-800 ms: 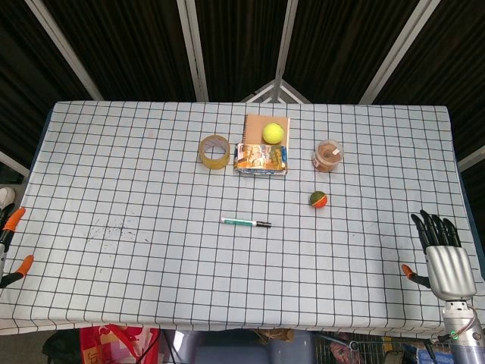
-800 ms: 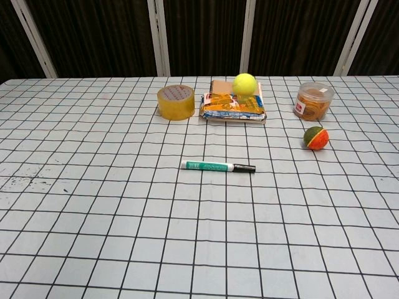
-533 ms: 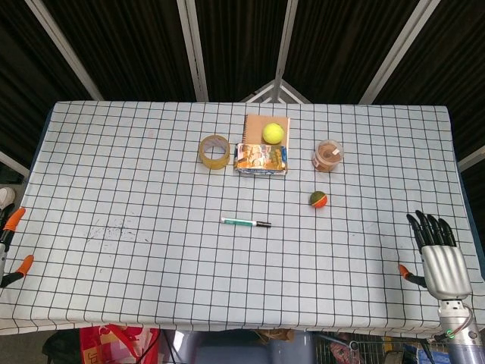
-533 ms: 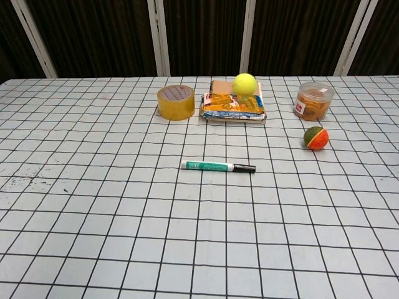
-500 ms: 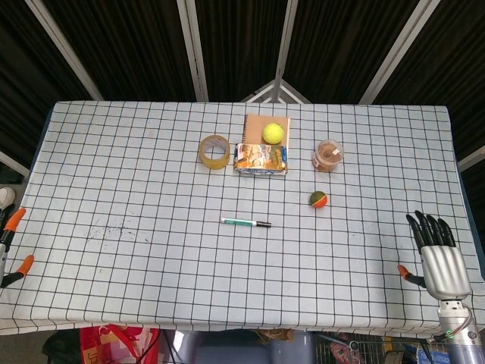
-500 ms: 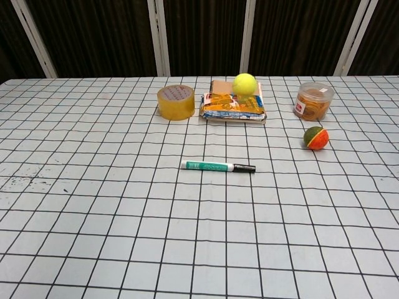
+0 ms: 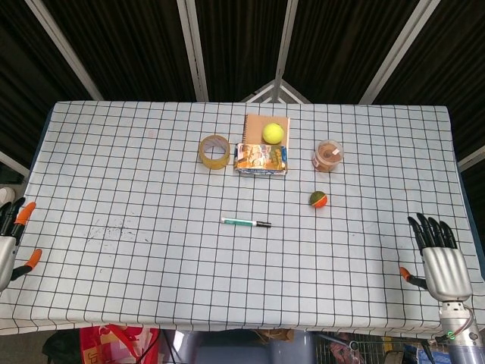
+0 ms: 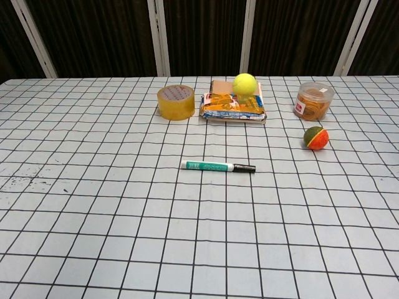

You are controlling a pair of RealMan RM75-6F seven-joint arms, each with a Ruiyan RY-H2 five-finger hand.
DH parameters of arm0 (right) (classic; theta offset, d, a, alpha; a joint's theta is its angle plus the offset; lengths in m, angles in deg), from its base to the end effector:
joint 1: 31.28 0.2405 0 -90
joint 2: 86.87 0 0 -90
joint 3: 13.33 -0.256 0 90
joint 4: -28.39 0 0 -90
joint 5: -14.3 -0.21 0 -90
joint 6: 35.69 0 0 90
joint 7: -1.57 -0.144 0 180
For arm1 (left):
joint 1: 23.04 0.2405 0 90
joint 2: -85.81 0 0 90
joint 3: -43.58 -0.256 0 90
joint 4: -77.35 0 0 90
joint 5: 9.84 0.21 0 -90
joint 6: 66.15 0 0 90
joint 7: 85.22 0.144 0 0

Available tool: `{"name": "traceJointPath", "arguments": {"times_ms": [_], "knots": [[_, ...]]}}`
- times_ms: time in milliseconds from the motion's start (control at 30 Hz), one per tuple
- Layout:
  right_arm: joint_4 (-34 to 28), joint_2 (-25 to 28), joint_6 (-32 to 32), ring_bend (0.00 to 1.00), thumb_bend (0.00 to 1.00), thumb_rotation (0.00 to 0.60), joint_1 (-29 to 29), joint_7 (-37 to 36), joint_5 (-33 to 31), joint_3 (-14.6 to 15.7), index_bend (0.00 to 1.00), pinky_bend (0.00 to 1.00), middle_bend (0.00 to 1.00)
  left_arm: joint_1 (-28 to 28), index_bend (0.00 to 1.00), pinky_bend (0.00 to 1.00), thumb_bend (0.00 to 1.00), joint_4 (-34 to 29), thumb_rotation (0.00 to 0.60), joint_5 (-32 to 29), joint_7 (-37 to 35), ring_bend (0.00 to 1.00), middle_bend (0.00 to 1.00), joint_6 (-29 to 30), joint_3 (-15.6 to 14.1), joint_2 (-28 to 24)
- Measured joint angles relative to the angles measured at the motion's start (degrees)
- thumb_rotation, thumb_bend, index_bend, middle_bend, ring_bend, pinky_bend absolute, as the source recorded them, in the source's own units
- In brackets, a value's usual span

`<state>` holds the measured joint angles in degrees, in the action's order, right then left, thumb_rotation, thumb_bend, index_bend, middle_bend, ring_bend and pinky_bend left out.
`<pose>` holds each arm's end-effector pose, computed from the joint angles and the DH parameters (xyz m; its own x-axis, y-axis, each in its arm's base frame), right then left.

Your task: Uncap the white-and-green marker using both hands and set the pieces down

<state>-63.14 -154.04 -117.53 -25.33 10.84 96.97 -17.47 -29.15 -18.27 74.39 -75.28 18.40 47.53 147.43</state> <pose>-0.3143 -0.1913 0.1417 0.4971 -0.0370 0.8669 -0.8669 0.0228 0.4980 -0.3015 0.1909 0.1706 0.5330 -0.0150 0.8460 0.8461 -0.0024 -0.5331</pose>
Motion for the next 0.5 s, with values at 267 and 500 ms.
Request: {"name": "traceJointPath", "arguments": {"times_ms": [267,500], "knots": [[-1.0,0.3,-0.1,0.00,0.18,0.600,0.1,0.6,-0.1,-0.2,0.06,0.06,0.05,-5.3,0.03,0.01,0.43,-6.5,0.600,-6.3,9.2,0.00,0.00,-6.5,3.5,-0.1],[-3.4,0.9,0.0,0.00,0.18,0.600,0.4,3.0,-0.4,-0.5,0.08,0.06,0.05,-13.5,0.11,0.01,0.43,-10.6,0.600,-20.9,24.6,0.00,0.00,-10.3,9.7,3.0]]}}
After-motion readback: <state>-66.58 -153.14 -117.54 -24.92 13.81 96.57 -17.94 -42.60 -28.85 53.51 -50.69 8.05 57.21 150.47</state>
